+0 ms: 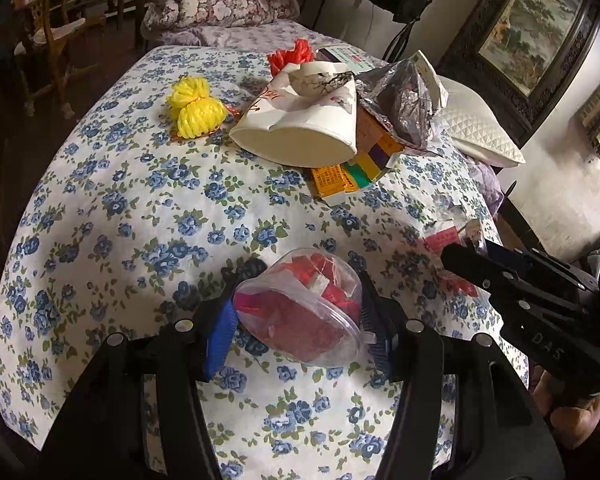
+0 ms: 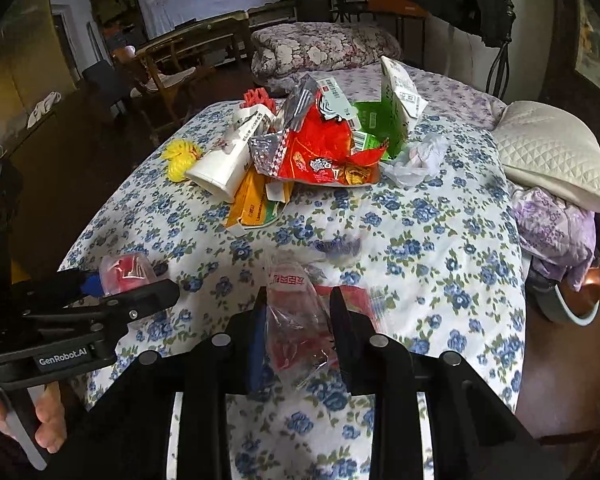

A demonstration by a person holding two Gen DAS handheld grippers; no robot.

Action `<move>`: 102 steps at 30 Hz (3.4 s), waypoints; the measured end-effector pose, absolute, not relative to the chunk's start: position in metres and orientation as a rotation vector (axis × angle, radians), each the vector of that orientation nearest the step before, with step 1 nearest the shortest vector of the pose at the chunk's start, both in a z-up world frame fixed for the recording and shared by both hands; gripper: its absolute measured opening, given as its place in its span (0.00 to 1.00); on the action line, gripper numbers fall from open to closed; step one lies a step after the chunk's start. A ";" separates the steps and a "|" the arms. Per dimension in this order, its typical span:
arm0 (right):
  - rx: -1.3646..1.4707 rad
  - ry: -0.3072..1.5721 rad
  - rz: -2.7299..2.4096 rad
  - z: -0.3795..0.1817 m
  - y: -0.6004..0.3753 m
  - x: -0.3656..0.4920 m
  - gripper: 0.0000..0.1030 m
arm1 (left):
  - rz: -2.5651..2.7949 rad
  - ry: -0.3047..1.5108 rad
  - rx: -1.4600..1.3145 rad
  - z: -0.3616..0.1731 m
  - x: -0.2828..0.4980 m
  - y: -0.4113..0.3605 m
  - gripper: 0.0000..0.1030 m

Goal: Collect trash
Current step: 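Carry both held bags off the table toward the red wastebasket, then open the right tool over the wastebasket while the left tool opens too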

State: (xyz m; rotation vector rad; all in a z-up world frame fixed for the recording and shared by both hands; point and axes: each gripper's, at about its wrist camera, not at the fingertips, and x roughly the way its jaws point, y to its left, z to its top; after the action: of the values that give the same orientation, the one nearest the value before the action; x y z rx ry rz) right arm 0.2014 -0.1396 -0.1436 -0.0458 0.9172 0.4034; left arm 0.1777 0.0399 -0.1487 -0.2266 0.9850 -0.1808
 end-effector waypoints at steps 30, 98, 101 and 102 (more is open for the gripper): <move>0.100 0.823 0.146 -0.109 -0.329 0.069 0.24 | -0.506 0.961 0.037 -0.098 0.111 -0.164 0.54; 0.548 1.356 -0.211 -0.413 -0.506 -0.040 0.49 | -0.800 1.470 0.356 -0.367 0.088 -0.434 0.56; 0.544 1.372 -0.212 -0.415 -0.506 -0.043 0.49 | -0.814 1.489 0.308 -0.364 0.091 -0.433 0.73; 0.543 1.374 -0.213 -0.415 -0.505 -0.044 0.49 | -0.823 1.486 0.287 -0.362 0.092 -0.433 0.75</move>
State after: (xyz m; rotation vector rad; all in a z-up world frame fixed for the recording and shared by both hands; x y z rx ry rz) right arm -0.0445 -0.5055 -0.4154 0.5433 1.3743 -0.2125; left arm 0.0916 -0.4325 -0.3617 0.2869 1.4857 -0.8230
